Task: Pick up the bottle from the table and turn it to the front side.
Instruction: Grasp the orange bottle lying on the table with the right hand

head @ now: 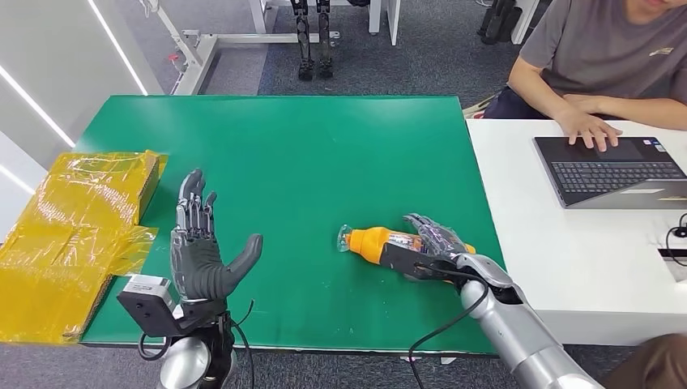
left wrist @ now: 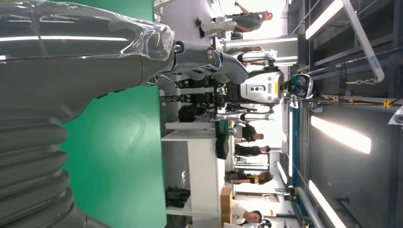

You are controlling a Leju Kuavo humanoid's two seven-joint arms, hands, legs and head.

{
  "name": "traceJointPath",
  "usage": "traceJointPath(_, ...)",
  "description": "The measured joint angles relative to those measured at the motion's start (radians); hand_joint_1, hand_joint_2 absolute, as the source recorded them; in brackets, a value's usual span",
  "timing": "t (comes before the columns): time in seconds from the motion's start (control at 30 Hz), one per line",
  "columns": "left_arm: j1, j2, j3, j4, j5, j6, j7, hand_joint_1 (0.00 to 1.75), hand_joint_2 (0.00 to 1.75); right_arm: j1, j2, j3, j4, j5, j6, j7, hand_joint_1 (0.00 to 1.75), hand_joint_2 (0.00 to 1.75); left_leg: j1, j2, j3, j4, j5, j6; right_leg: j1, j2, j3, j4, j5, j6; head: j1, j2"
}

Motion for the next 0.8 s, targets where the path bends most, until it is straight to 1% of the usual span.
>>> traceJointPath(0.03, 0.0, 0.0, 0.0, 0.0, 0.0, -0.001, 0.002, 0.0, 1.75, 0.0, -0.005, -0.001, -0.004, -0.002, 0.002, 0.003, 0.06, 1.75, 0.0, 0.0, 0.0, 0.0, 0.0, 0.0, 0.0, 0.0, 0.0, 0.0, 0.0, 0.0, 0.0, 0.0)
traceJointPath(0.13, 0.0, 0.0, 0.0, 0.001, -0.002, -0.004, 0.006, 0.0, 1.75, 0.003, -0.018, -0.006, -0.015, -0.005, 0.014, 0.011, 1.36, 1.75, 0.0, 0.0, 0.0, 0.0, 0.0, 0.0, 0.0, 0.0, 0.0, 0.0, 0.0, 0.0, 0.0, 0.0)
traceJointPath(0.17, 0.0, 0.0, 0.0, 0.001, -0.002, -0.004, 0.007, 0.0, 1.75, 0.005, -0.021, -0.006, -0.019, -0.005, 0.017, 0.013, 1.74, 1.75, 0.0, 0.0, 0.0, 0.0, 0.0, 0.0, 0.0, 0.0, 0.0, 0.0, 0.0, 0.0, 0.0, 0.0)
traceJointPath(0.43, 0.0, 0.0, 0.0, 0.01, -0.002, 0.0, 0.008, 0.0, 1.75, 0.018, -0.028, -0.014, -0.03, -0.003, 0.001, 0.014, 1.75, 1.75, 0.0, 0.0, 0.0, 0.0, 0.0, 0.0, 0.0, 0.0, 0.0, 0.0, 0.0, 0.0, 0.0, 0.0)
traceJointPath(0.8, 0.0, 0.003, 0.0, 0.025, 0.004, 0.007, 0.006, 0.0, 1.75, 0.03, -0.024, -0.055, -0.039, -0.056, -0.005, -0.029, 1.75, 1.75, 0.0, 0.0, 0.0, 0.0, 0.0, 0.0, 0.0, 0.0, 0.0, 0.0, 0.0, 0.0, 0.0, 0.0)
